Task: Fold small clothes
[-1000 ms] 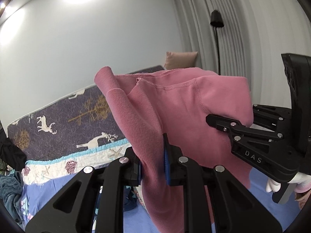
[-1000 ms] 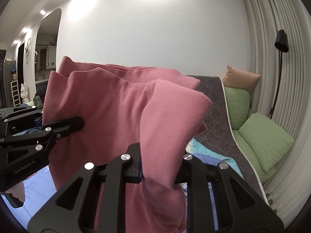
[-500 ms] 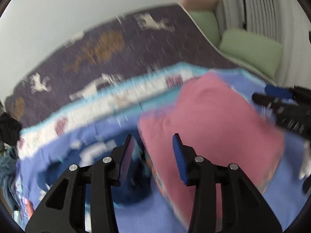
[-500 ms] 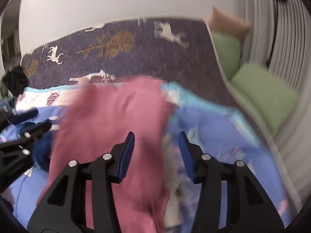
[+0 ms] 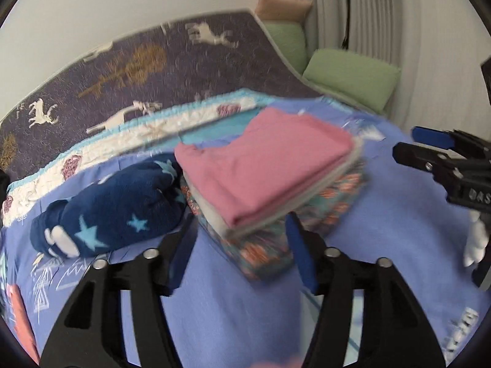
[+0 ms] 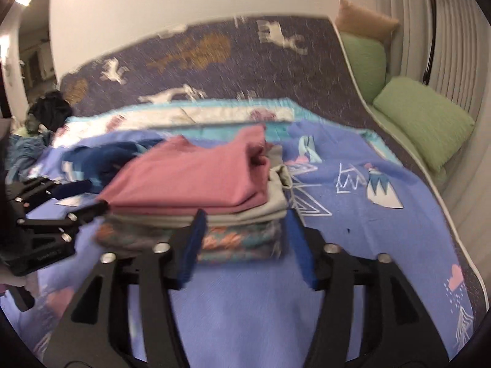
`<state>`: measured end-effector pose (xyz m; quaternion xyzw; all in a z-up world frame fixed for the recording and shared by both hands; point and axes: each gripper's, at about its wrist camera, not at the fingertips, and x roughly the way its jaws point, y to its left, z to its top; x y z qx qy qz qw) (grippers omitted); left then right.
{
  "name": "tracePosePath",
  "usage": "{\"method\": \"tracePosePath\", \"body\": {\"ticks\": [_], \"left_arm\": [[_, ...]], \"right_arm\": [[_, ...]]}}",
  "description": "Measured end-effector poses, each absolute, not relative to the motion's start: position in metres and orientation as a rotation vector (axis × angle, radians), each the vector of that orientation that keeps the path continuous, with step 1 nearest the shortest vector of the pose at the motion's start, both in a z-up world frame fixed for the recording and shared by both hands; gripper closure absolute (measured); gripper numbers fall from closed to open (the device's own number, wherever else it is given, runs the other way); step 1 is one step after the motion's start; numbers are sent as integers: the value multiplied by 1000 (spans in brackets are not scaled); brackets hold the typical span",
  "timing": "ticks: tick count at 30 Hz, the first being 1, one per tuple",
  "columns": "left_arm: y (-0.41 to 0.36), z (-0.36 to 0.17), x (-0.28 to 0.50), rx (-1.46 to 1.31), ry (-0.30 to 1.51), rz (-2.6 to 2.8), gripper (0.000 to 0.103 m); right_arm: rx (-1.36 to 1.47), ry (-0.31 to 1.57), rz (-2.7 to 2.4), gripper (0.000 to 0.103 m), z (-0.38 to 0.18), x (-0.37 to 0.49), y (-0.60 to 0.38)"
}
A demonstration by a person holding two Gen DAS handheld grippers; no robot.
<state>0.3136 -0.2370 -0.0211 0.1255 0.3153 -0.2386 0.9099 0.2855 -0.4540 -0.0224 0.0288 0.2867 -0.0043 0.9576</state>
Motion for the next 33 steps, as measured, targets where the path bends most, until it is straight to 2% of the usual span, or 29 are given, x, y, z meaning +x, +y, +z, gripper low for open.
{"method": "tracePosePath", "body": {"ticks": [1, 2, 6, 8, 13, 18, 33], "left_arm": [[-231, -12, 295, 246, 611, -491, 39], [-226, -4, 279, 234, 582, -486, 35], [-204, 23, 225, 159, 488, -444, 7], [-194, 35, 197, 127, 444, -422, 2], [-178, 55, 143, 94, 388, -367, 2], [-167, 63, 98, 88, 388, -303, 2], [-140, 68, 25, 62, 480, -285, 2]], "right_arm": [[65, 526, -44, 14, -12, 263, -451], [72, 484, -71, 11, -5, 246, -448], [103, 395, -105, 8, 19, 182, -436], [111, 394, -78, 8, 29, 158, -429], [117, 348, -60, 2, 54, 101, -411], [153, 328, -66, 2, 68, 57, -399], [155, 467, -32, 2, 56, -8, -366]]}}
